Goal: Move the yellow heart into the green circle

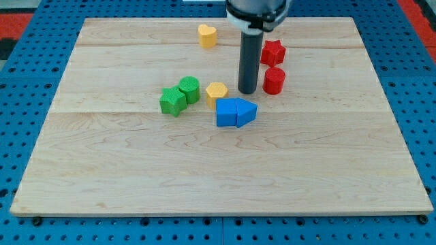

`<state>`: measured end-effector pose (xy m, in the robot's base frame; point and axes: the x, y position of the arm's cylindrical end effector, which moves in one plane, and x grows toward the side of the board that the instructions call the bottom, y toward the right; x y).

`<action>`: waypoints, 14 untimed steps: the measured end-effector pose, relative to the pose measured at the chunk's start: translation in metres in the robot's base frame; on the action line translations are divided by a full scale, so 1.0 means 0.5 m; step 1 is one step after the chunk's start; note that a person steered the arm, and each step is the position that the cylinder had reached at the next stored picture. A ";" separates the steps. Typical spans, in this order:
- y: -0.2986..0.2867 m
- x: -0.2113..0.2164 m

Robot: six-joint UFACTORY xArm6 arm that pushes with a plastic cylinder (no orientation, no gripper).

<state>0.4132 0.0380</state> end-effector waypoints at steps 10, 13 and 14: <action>-0.261 -0.334; -0.169 -0.236; -0.170 -0.174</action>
<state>0.3260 -0.0467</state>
